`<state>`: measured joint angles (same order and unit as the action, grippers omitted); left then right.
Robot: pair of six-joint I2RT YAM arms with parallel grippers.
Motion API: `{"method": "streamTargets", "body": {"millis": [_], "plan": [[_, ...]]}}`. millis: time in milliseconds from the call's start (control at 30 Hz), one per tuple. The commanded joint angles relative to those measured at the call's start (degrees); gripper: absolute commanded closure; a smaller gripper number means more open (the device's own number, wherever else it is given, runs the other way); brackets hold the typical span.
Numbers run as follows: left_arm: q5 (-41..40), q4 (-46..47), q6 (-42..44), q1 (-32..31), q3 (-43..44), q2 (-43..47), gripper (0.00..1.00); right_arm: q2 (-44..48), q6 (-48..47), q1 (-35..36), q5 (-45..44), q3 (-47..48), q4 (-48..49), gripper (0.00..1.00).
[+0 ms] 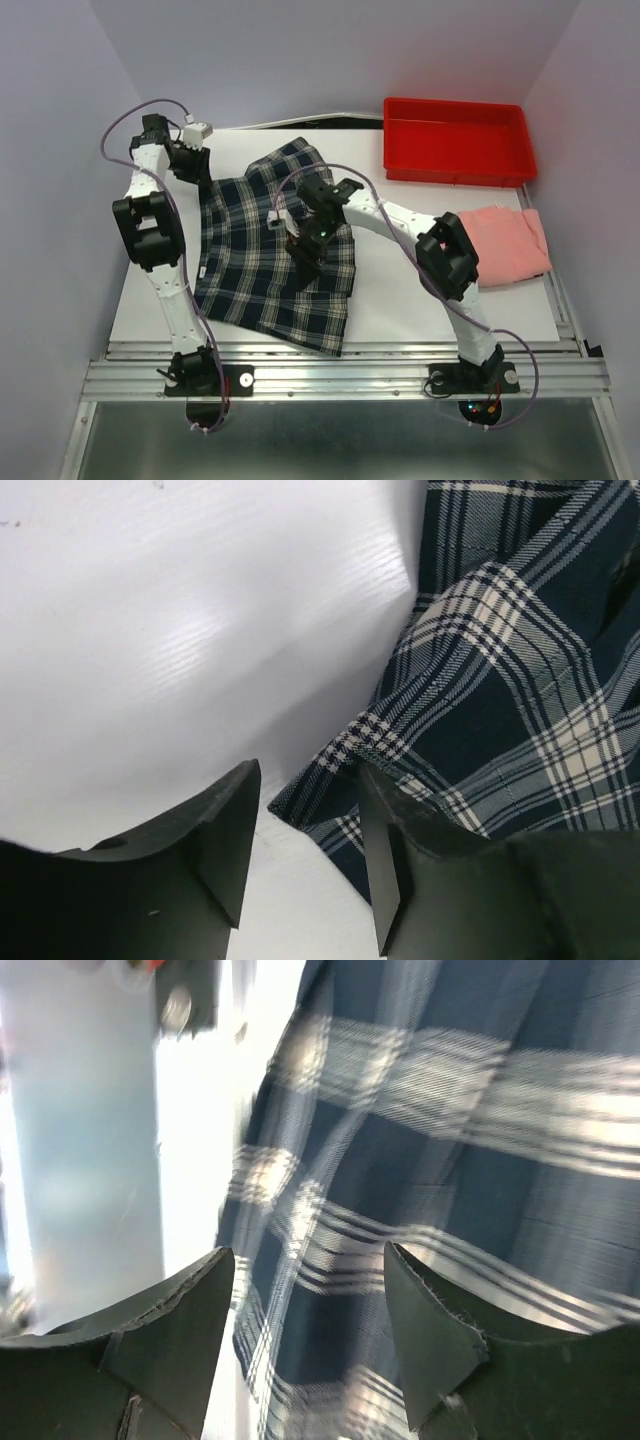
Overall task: Fold and stack the skirts
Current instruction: Flatten the skirt out
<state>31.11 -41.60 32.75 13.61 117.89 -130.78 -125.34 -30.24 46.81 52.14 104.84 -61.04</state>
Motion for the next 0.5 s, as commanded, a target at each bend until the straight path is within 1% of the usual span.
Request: {"method": "streamTargets", "body": {"millis": [0, 33, 67, 133, 167, 200, 233, 267, 300, 333, 400, 467], "plan": [[7.1, -1.2, 6.78, -0.51, 0.52, 3.68, 0.57, 4.84, 8.34, -10.05, -6.33, 6.77, 10.83, 0.34], [7.64, -0.24, 7.58, -0.51, -0.54, 4.56, 0.7, 4.75, 8.88, -11.63, -8.26, 8.09, 12.59, 0.33], [8.26, 0.38, 8.29, -0.51, -2.55, 6.05, 0.75, 4.58, 9.93, -14.52, -11.59, 11.41, 15.39, 0.32], [11.23, -0.4, 11.97, -0.6, -3.62, 7.03, 0.83, 3.61, 10.21, -16.56, -15.56, 14.59, 19.09, 0.3], [11.86, -0.41, 12.68, -0.69, -4.15, 7.38, 0.83, 3.0, 8.29, -17.36, -17.32, 18.17, 20.5, 0.27], [12.39, -0.23, 12.86, -0.77, -4.42, 7.9, 0.77, 2.39, 7.48, -17.89, -18.47, 19.86, 20.87, 0.26], [13.09, 0.73, 12.08, -0.86, -4.59, 8.08, 0.49, 1.07, 6.78, -17.89, -19.17, 21.36, 21.04, 0.24], [12.83, 1.78, 11.11, -1.04, -4.68, 8.17, 0.39, 0.63, 5.99, -18.41, -20.22, 22.68, 20.96, 0.24], [11.79, 2.57, 10.23, -1.21, -4.42, 8.0, 0.32, 0.36, 5.72, -18.42, -20.84, 23.74, 20.96, 0.23], [10.91, 3.54, 9.44, -1.74, -3.98, 7.65, 0.2, 0.01, 5.63, -18.42, -21.02, 23.92, 20.96, 0.2], [8.97, 2.76, 10.39, -2.7, -0.49, 5.12, 0.18, 0.27, 6.42, -18.42, -21.64, 23.22, 21.48, 0.19], [6.16, 1.01, 11.02, -4.2, 2.16, 3.0, 0.19, 1.4, 7.12, -18.42, -22.08, 20.59, 22.62, 0.19]]}}
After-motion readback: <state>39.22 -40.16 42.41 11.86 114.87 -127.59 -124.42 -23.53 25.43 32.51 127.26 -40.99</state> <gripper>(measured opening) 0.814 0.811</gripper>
